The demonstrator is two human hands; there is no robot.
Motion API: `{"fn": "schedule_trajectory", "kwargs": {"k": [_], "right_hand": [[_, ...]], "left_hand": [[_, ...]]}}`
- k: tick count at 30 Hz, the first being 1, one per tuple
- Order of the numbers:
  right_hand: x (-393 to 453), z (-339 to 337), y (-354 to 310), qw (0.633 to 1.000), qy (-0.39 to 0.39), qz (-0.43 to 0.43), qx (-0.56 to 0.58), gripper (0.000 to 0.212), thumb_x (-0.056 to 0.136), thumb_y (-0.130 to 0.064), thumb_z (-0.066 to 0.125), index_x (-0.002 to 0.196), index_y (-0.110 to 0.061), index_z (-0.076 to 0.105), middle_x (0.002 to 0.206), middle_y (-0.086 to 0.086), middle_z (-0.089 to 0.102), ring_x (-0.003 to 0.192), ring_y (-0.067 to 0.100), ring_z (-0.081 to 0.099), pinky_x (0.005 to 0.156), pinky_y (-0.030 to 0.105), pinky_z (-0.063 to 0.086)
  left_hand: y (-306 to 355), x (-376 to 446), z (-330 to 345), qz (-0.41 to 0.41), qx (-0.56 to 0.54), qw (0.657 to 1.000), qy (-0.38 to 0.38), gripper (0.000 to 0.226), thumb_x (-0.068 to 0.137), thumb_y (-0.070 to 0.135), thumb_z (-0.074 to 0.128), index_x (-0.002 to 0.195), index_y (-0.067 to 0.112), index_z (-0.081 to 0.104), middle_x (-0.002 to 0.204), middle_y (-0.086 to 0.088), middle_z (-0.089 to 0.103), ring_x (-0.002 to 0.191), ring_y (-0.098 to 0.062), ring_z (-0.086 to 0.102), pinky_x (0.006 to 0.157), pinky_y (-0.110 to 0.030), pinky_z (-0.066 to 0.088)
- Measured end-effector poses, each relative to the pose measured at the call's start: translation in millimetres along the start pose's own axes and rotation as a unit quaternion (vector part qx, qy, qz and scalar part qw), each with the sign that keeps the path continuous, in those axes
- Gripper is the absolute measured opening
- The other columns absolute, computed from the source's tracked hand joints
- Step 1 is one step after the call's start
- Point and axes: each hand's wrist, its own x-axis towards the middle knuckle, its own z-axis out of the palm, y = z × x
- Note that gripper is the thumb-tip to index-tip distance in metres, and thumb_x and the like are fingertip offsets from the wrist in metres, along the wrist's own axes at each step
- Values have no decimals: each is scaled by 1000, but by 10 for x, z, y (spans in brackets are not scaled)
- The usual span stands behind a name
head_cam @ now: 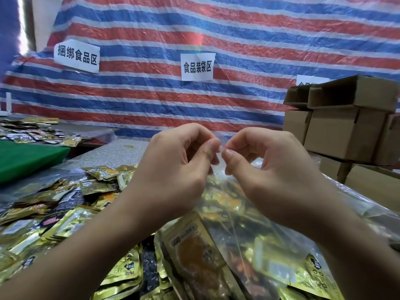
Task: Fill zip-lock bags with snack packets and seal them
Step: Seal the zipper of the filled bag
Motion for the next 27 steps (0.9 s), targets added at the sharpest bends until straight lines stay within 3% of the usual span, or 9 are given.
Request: {"fn": "schedule_trajectory", "kwargs": {"k": [3,6,10,12,17,22,27], "right_hand": [[5,15,11,1000,2,-1,-3,18,92,-26,66,75,-28,66,69,-9,68,67,11,64,61,33,50],[6,1,19,1000,7,1,3,16,92,-28,65,76,-28,67,72,-9,68,69,12,65,62,33,50],[3,6,12,1000,7,6,9,14,91,-29,64,77,-29,67,72,-8,69,69,12,66,61,34,51],[6,24,11,1000,7,6,1,15,92,-29,65,77,-28,67,70,-7,68,68,13,65,60,37,51],[7,42,15,1000,3,6,-26,18,92,-35,63,74,-30,65,68,-7,69,65,11,65,59,36,49],[8,9,49,999,-14,25,-30,19,90,-38,60,74,-28,64,73,-12,69,69,7,65,62,31,49],[29,-49,105,999,-28,25,-39,18,91,-35,62,75,-29,64,75,-14,69,73,5,64,65,27,48]], "left_hand": [[-10,-11,18,3,8,1000,6,16,94,22,60,79,20,67,69,7,67,61,-14,64,57,-35,52],[-6,-7,10,-20,-31,999,9,16,95,18,63,80,18,69,69,5,69,60,-11,66,57,-29,54],[-1,21,-6,-65,-64,995,-32,21,89,33,65,83,14,72,70,1,70,60,-10,66,57,-29,54],[-14,21,-16,-54,-61,996,-34,17,91,27,65,82,15,73,68,3,70,59,-8,65,56,-25,52],[-29,-21,0,20,27,998,48,17,91,24,65,75,23,72,65,4,67,56,-17,62,52,-37,48],[-71,38,-115,16,22,991,128,21,92,24,66,72,19,71,62,-1,66,52,-23,59,48,-40,45],[-66,61,-180,8,22,987,157,20,95,22,65,78,14,72,63,-5,66,56,-27,59,49,-41,46]]}}
